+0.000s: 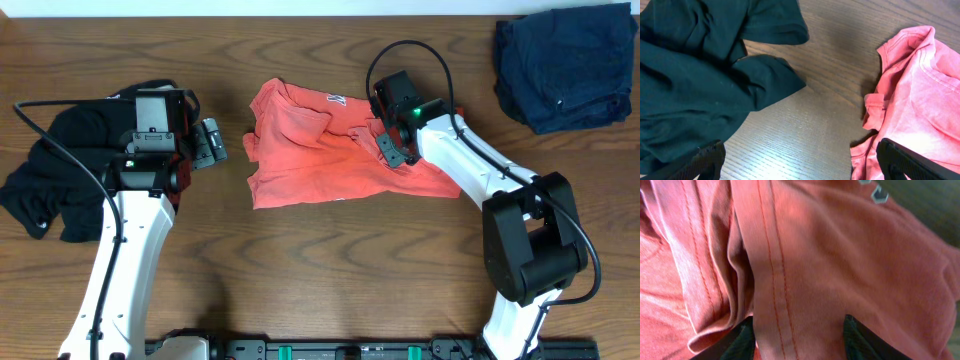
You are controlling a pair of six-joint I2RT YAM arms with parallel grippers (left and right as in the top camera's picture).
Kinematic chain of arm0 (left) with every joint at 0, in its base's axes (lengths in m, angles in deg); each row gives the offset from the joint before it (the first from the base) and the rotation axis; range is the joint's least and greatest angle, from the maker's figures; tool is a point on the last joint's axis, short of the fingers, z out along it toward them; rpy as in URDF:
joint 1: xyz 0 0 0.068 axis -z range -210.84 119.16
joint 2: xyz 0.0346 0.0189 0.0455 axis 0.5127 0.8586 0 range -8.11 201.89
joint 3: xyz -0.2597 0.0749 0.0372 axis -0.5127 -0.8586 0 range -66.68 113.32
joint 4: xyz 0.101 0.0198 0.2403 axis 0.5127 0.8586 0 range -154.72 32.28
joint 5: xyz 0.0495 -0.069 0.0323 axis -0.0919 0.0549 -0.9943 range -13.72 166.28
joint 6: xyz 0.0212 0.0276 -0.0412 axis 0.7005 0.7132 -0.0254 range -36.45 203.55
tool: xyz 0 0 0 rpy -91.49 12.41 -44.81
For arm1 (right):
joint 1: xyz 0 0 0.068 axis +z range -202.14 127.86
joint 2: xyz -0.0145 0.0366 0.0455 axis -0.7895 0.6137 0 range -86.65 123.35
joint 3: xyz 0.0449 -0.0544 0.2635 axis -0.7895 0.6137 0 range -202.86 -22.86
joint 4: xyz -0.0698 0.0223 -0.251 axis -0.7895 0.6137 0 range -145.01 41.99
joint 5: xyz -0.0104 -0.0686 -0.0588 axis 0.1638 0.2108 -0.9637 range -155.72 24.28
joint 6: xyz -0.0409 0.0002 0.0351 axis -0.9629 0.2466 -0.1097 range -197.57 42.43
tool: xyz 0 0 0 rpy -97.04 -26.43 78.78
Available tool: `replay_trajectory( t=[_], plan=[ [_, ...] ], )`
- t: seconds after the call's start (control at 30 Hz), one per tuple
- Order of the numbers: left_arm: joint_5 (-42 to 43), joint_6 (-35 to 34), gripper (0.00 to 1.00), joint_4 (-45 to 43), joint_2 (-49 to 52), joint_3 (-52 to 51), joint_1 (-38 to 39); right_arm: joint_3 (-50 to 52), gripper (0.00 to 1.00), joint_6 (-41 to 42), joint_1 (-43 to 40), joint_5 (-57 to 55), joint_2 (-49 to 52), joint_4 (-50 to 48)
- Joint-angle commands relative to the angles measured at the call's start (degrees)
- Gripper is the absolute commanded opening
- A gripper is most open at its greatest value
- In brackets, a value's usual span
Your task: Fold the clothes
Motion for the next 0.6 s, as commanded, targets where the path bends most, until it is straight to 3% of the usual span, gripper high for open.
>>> replay_trajectory(
  t=[0.0,0.1,0.13,0.27,0.57],
  plan=[
    [-0.5,1.0,0.98,-0.2,0.4,0.6,-0.2,0.3,0.44,-0.5,0.2,0.2,0.6,-1.1],
    [-0.5,1.0,0.98,-0.2,0.4,0.6,-0.2,0.2,0.32,-0.5,0.2,0.2,0.6,-2.6],
    [-0.5,1.0,0.98,-0.2,0.4,0.6,-0.2,0.2,0.23,-0.5,0.2,0.2,0.6,-3.1],
    [-0.5,1.0,0.98,-0.2,0.4,0.6,-0.2,0.1,0.01,0.2,0.2,0.1,0.6,-3.9],
    [-0.5,1.0,0.98,-0.2,0.4,0.6,-0.2,-5.4,0.01,3.1,0.3,0.8,0.6,-4.5]
  ],
)
